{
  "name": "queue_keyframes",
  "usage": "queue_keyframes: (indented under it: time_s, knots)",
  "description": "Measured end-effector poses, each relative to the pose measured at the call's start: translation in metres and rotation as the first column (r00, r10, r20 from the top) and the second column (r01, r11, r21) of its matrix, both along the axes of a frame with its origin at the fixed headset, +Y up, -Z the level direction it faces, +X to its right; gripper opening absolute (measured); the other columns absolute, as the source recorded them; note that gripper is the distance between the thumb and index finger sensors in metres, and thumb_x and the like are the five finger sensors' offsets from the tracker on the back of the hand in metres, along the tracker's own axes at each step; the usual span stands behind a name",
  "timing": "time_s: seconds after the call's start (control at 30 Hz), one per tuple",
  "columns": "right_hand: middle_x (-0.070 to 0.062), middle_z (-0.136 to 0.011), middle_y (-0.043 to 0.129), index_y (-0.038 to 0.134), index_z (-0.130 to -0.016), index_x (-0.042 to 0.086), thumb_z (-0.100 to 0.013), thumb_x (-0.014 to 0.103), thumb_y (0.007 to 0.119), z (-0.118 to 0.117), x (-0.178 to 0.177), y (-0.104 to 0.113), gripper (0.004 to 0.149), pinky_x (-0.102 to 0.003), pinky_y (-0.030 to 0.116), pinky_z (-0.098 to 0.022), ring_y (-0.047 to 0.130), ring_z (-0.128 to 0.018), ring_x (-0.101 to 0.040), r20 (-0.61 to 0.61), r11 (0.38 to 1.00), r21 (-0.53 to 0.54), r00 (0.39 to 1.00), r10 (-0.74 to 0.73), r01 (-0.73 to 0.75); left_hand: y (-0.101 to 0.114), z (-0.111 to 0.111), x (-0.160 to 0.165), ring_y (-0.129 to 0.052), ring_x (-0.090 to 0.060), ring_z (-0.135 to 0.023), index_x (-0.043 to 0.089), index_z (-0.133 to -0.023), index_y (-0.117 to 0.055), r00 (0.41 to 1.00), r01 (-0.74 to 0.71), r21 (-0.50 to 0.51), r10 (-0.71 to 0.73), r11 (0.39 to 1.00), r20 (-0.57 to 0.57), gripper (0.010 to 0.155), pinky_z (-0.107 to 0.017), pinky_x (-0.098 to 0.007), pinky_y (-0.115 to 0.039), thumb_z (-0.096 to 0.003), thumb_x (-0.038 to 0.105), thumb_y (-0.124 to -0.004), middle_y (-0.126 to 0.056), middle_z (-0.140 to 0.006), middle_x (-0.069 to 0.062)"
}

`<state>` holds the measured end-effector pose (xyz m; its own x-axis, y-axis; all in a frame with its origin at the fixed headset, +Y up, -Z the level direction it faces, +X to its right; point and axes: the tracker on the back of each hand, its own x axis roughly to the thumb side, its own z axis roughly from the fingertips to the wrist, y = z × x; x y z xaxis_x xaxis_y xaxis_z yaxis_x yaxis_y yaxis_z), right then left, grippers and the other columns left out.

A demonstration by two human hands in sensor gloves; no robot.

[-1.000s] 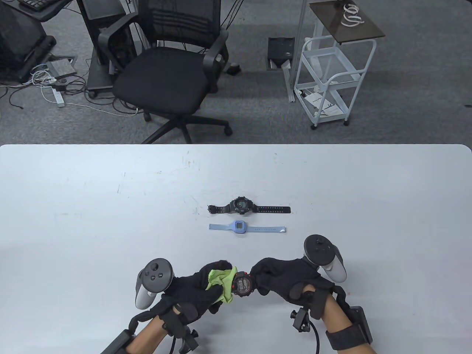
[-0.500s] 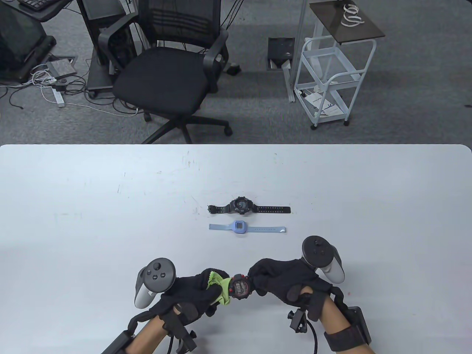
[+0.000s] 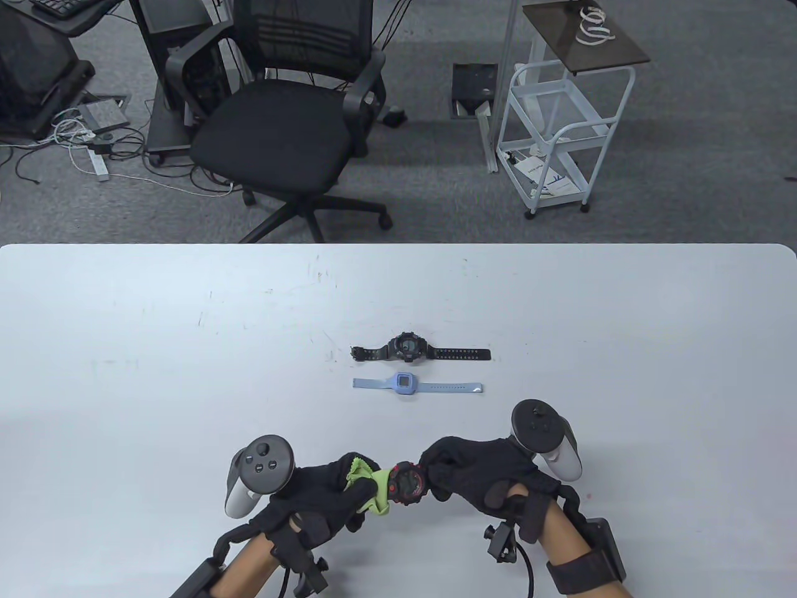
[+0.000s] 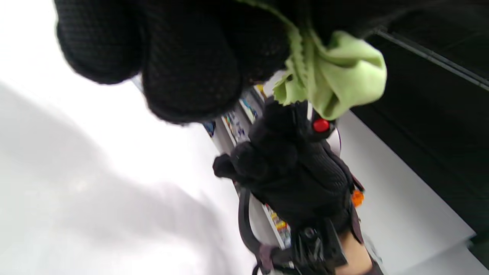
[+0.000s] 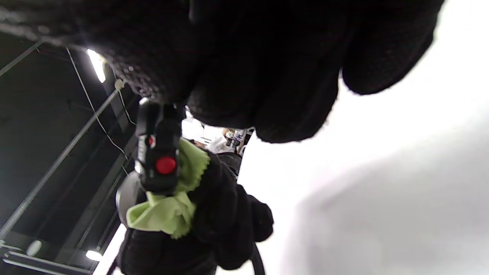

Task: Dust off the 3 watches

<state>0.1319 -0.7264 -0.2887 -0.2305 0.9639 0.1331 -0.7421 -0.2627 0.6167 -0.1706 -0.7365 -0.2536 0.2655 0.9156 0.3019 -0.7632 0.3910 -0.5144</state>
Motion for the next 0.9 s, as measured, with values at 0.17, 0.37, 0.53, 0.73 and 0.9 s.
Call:
queue_keyframes:
  time_s: [0.17, 0.37, 0.53, 0.73, 0.9]
  knots:
    - [-0.003, -0.062, 0.103, 0.091, -0.084, 0.016, -0.045, 0.042, 0.083, 0.0002, 0.0034, 0.0034, 0.047, -0.059, 0.078, -0.052, 0.105, -0.056, -0.025, -0.008, 0.999, -0.002, 0.999, -0.033, 0.033, 0.0052, 0.0013, -0.0002, -0.108, -0.025, -0.035, 0.005, -0.086, -0.085, 0.999, 0.023, 0.015, -0.023, 1.0, 0.026, 0.053, -0.046, -0.057, -0.086, -0.0507, 0.045, -0.081, -0.101, -0.061, -0.013]
    - [-0.003, -0.062, 0.103, 0.09, -0.084, 0.016, -0.044, 0.04, 0.082, -0.0006, 0.0045, 0.0025, 0.047, -0.06, 0.078, -0.053, 0.104, -0.056, -0.025, -0.001, 1.0, 0.002, 1.0, -0.019, 0.019, 0.0071, 0.0009, -0.0028, -0.11, -0.026, -0.039, 0.002, -0.099, -0.074, 0.999, 0.043, 0.011, -0.043, 0.999, 0.03, 0.057, -0.05, -0.057, -0.086, -0.0503, 0.029, -0.08, -0.101, -0.068, -0.012]
    - [-0.003, -0.062, 0.103, 0.091, -0.084, 0.016, -0.044, 0.04, 0.082, -0.0004, 0.0046, 0.0021, 0.047, -0.059, 0.078, -0.052, 0.105, -0.056, -0.025, 0.003, 1.0, -0.001, 1.0, -0.009, 0.009, 0.0037, 0.0, -0.0021, -0.11, -0.027, -0.038, 0.026, -0.113, -0.046, 0.998, 0.007, -0.034, -0.005, 0.999, 0.064, 0.07, -0.049, -0.059, -0.085, -0.0517, 0.028, -0.078, -0.1, -0.068, -0.011]
    - [-0.003, -0.062, 0.103, 0.091, -0.084, 0.016, -0.044, 0.041, 0.083, 0.0001, 0.0035, 0.0025, 0.047, -0.059, 0.078, -0.052, 0.105, -0.055, -0.025, 0.003, 1.0, 0.007, 1.0, -0.003, 0.003, 0.003, -0.0002, -0.0035, -0.111, -0.026, -0.034, 0.009, -0.1, -0.076, 1.0, -0.007, -0.046, 0.008, 0.999, 0.03, 0.053, -0.047, -0.058, -0.087, -0.052, 0.032, -0.076, -0.103, -0.06, -0.01]
    - [-0.003, -0.061, 0.103, 0.091, -0.083, 0.016, -0.045, 0.041, 0.083, -0.0007, 0.0068, 0.0037, 0.047, -0.059, 0.078, -0.052, 0.105, -0.055, -0.025, 0.018, 1.0, 0.012, 1.0, -0.009, 0.008, 0.0027, -0.0003, -0.0053, -0.109, -0.025, -0.033, 0.004, -0.088, -0.082, 1.0, 0.018, -0.033, -0.017, 0.999, 0.018, 0.054, -0.046, -0.057, -0.086, -0.0521, 0.043, -0.074, -0.101, -0.059, -0.009]
